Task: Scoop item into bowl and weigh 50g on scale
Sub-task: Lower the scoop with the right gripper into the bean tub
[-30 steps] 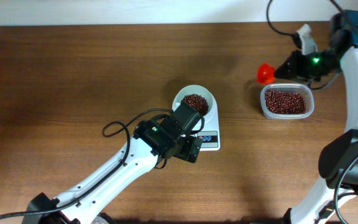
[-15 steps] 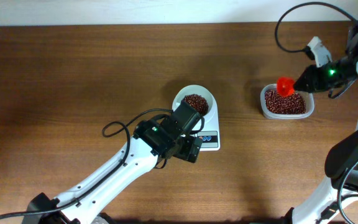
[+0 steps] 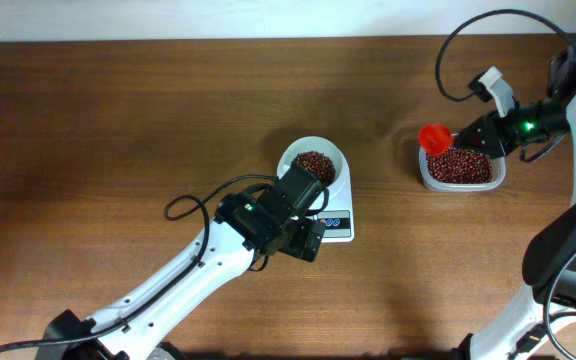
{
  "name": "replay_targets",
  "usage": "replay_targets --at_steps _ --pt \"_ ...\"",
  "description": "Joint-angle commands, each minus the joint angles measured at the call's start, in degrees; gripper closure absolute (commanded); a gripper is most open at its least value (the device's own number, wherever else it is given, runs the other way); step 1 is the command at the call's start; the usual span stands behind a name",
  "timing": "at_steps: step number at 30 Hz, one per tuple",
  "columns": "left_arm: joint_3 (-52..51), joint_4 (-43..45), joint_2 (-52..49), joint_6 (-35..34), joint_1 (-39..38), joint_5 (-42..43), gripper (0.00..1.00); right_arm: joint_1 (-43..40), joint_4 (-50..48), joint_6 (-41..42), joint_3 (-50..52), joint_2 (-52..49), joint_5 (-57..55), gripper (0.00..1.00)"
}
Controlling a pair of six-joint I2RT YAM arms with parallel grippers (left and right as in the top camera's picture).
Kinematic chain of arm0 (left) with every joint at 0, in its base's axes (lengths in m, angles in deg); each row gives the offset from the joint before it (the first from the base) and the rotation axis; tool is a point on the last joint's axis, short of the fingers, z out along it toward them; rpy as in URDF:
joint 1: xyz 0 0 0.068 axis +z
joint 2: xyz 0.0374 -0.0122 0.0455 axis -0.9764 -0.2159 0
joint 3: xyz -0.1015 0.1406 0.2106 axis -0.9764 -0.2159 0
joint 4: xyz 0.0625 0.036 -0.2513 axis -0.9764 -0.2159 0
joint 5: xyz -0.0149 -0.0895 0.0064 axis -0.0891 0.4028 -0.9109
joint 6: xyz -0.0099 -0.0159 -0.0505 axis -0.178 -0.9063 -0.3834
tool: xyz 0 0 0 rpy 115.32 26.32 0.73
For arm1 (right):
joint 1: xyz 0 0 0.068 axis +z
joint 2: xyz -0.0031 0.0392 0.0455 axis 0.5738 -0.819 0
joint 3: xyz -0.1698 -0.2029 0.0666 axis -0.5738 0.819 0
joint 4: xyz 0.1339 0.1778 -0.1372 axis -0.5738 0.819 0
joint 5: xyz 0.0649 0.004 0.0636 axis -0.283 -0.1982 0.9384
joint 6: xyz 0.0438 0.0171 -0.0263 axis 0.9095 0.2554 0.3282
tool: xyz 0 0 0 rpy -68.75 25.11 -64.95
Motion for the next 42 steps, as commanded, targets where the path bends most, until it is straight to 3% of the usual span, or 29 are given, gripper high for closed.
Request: replay_targets --at_steps 1,7,14,19,25,29,36,39,42 --pt "-0.6 0.1 -0.1 0.9 -0.1 -0.9 0.01 0.2 -3.4 13.4 0.3 0.3 -8.3 0.96" --pt "-0.6 0.1 -0.1 0.9 -0.1 -0.9 0.01 0.2 -5.2 28.4 0.7 0.2 -22.9 0.96" --pt "-0.6 0.1 -0.1 0.9 -0.1 -0.9 0.01 0.4 -14.1 32.8 10.8 0.2 -23.0 0.96" --pt "-0.6 0.1 -0.1 0.9 -0.1 -0.9 0.01 0.4 -15.6 32.8 13.4 0.2 -14.8 0.96" --pt "-0.6 0.1 -0.1 0.9 -0.1 -0.9 0.01 -2.1 -13.5 33.5 12.6 0.2 -14.0 0.96" --pt "-0.6 0.1 -0.1 0.9 -0.1 -0.9 0.01 -4.9 -12.5 33.4 11.3 0.2 -5.3 0.96" --pt "-0.6 0.1 -0.1 0.9 -0.1 -0.9 0.01 -9.9 -10.9 32.5 9.7 0.2 -5.2 0.96" --pt "-0.6 0.1 -0.1 0.9 -0.1 -0.9 0.01 -8.9 -6.3 26.7 5.9 0.2 -5.6 0.96" --pt "-0.6 0.1 -0.1 0.9 -0.1 -0.9 0.01 -7.6 -5.4 26.7 4.2 0.2 -7.9 0.95"
